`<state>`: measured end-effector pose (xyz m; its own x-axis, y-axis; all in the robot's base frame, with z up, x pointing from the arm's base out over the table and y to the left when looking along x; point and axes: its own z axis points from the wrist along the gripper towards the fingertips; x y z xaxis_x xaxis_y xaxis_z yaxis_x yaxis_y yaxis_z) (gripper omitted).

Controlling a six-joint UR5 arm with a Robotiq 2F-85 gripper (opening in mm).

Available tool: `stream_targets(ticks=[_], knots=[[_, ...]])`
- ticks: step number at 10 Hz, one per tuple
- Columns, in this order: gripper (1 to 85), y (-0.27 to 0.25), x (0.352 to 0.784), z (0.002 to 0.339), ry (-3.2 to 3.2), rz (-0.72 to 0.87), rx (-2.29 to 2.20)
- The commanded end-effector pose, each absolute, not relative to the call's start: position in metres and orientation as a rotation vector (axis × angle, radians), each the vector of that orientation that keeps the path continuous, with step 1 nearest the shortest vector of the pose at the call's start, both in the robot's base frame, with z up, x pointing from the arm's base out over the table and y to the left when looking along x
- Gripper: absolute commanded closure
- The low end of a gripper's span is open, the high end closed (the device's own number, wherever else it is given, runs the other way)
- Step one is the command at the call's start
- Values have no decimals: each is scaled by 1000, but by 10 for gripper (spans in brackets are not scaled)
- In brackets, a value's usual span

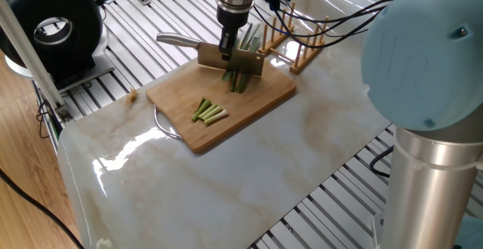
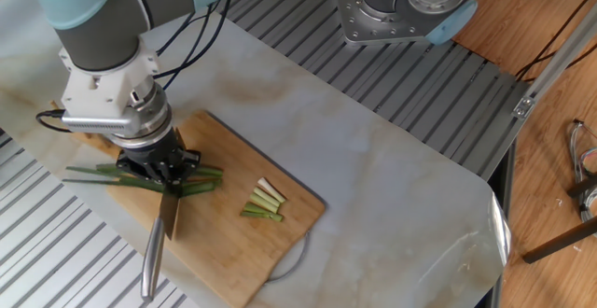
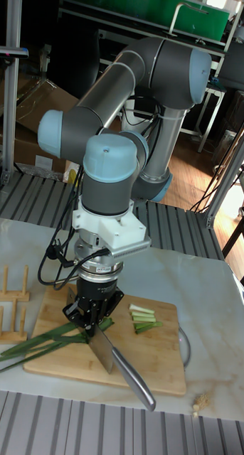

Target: Chop the green garlic

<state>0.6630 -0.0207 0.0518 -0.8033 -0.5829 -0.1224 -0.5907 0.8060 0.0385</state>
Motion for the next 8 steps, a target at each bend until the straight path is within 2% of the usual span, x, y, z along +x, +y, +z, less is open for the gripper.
stream_targets(ticks=[1,4,8], knots=[[843,-32,659,55,2914,72,-949],[843,-39,657,72,2948,43,-947],[843,-24,660,65,2936,67,-902]])
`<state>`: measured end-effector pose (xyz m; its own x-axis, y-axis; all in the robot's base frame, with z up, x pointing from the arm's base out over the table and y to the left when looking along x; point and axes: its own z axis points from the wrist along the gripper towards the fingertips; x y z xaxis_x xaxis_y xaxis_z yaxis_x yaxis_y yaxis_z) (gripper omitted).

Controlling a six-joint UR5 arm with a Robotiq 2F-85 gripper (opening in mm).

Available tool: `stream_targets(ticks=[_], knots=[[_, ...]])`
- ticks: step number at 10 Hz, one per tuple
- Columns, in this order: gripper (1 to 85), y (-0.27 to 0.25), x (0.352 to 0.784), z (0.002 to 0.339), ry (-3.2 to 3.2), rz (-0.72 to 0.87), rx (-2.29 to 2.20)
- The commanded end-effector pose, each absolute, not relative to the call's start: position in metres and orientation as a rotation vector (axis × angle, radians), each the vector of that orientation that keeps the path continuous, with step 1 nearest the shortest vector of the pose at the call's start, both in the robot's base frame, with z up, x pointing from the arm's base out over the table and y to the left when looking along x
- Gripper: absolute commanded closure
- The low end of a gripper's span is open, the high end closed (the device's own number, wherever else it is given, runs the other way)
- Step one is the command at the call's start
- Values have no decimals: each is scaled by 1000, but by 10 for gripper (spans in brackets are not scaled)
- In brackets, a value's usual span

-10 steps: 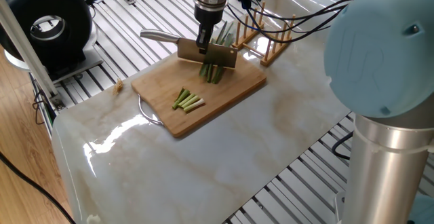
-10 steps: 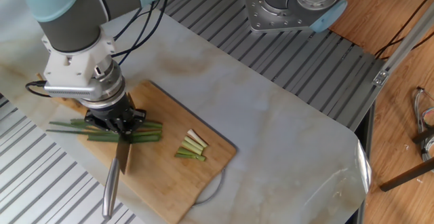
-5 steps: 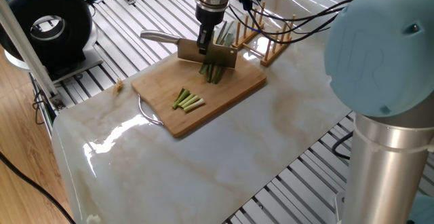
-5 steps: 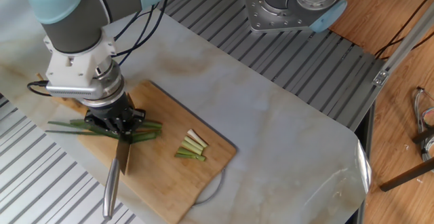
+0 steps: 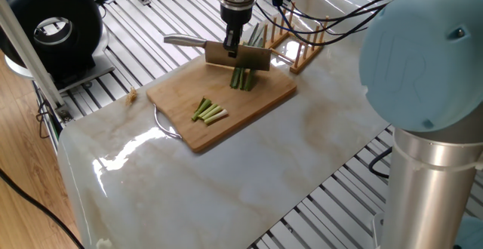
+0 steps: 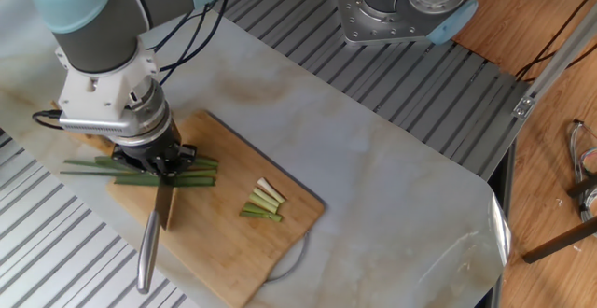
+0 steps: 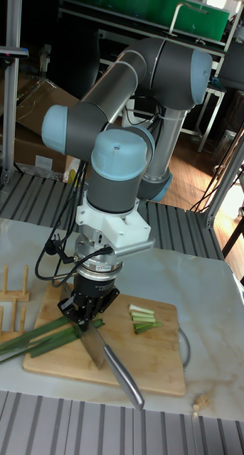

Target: Chop the green garlic

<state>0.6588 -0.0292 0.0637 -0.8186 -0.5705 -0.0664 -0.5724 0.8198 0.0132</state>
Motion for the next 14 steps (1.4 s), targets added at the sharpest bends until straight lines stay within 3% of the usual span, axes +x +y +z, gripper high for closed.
stream_targets(ticks=[1,9,14], knots=[[843,-19,661,64,2935,86,-892],[843,-16,665,67,2902,100,-906],[843,-5,674,48,2888,68,-867]])
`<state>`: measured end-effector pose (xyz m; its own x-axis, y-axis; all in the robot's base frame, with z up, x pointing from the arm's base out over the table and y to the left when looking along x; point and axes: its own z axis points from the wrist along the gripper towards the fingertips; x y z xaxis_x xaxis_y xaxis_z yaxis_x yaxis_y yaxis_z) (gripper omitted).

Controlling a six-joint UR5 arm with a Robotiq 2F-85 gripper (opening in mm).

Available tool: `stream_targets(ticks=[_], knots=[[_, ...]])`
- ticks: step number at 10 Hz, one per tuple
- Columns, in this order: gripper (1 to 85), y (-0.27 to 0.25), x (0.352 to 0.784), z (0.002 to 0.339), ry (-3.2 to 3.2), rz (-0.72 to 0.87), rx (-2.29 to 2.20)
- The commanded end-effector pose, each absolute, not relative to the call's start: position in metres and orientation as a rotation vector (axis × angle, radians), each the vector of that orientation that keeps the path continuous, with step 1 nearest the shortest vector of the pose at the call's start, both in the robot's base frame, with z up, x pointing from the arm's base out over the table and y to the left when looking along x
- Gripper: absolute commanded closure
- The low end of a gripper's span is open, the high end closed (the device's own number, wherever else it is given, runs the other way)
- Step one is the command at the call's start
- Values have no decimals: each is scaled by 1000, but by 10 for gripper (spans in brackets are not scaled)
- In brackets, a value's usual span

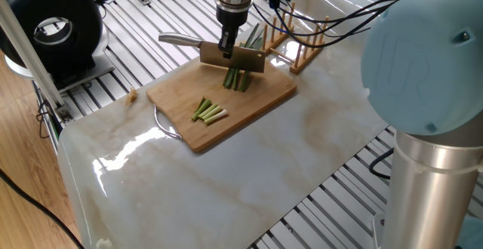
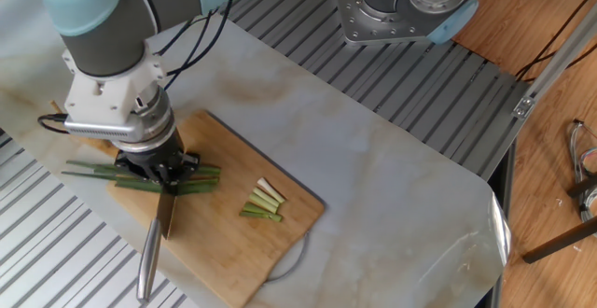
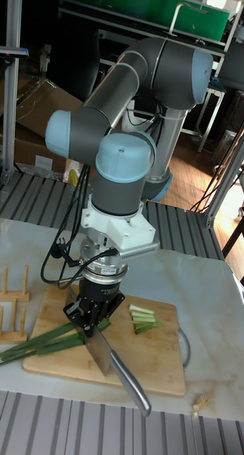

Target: Chop the green garlic

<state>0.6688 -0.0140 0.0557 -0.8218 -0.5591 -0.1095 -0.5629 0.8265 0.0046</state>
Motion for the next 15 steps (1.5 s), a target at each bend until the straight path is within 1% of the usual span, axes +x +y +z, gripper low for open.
stream_targets(ticks=[1,5,8,12,15], knots=[[843,-5,674,45,2884,65,-868],[843,-18,662,62,2886,72,-901],[843,-18,659,74,2901,79,-904],[843,-5,664,74,2876,129,-882],[843,-5,669,70,2876,95,-854]])
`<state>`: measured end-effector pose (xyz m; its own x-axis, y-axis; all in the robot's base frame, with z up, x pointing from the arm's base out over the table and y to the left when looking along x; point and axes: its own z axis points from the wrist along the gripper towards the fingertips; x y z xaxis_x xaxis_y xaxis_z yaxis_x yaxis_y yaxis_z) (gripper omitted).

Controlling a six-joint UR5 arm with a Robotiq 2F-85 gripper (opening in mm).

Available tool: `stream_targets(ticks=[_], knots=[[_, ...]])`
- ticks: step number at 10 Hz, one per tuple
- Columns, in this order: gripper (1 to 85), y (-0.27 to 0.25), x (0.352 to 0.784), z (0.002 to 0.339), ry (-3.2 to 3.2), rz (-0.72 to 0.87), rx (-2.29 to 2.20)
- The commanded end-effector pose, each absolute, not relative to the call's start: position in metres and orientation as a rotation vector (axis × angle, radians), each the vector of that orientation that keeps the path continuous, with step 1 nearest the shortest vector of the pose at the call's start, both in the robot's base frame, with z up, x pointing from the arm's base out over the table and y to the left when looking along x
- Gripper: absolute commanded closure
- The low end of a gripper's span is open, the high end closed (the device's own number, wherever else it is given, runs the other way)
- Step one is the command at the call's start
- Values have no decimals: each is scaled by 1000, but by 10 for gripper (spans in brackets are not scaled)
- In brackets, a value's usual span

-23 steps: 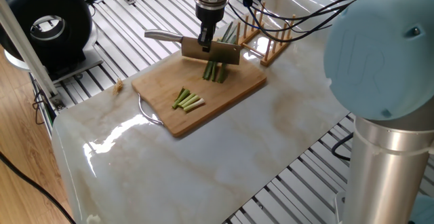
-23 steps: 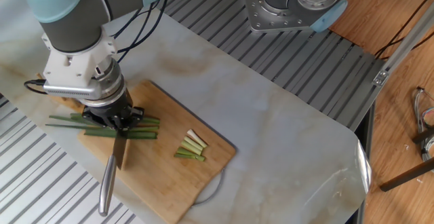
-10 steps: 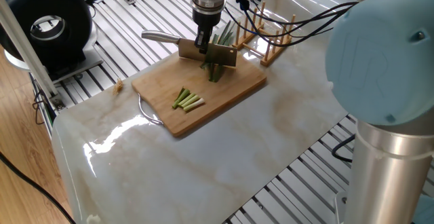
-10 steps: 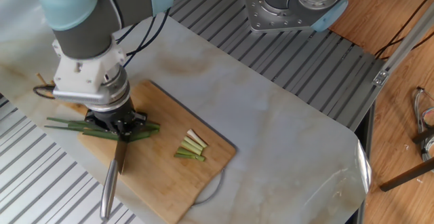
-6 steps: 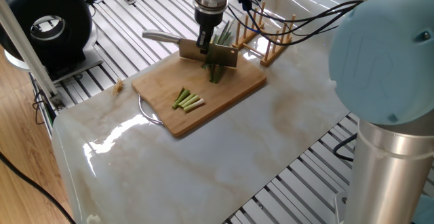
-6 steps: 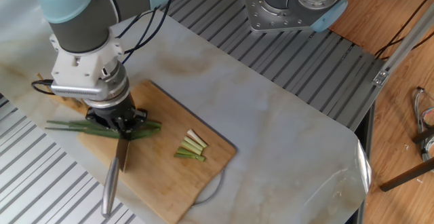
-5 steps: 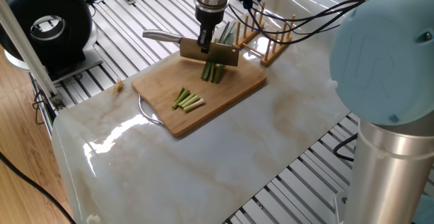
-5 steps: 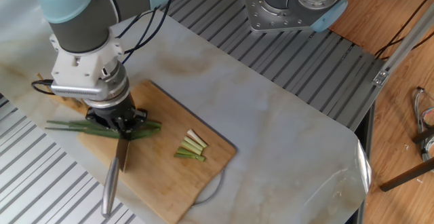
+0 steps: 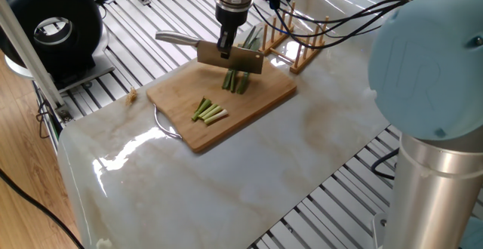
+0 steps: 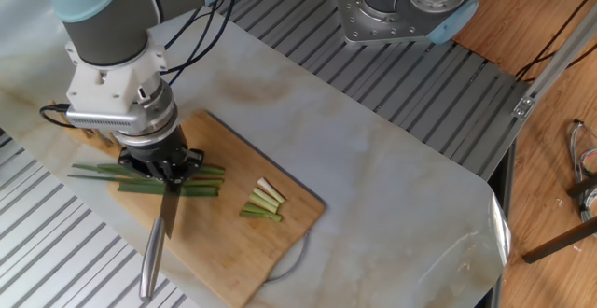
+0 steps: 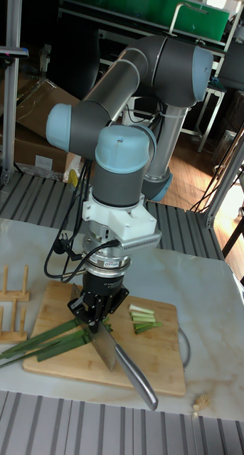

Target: Chop the green garlic

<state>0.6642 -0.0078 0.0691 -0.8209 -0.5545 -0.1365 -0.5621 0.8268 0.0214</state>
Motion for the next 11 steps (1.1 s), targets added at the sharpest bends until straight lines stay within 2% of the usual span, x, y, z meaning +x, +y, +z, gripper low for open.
stream_targets(ticks=[1,4,11], knots=[[843,-7,669,73,2876,95,-854],[843,-12,672,83,2877,100,-852],[843,-13,670,69,2881,93,-829]])
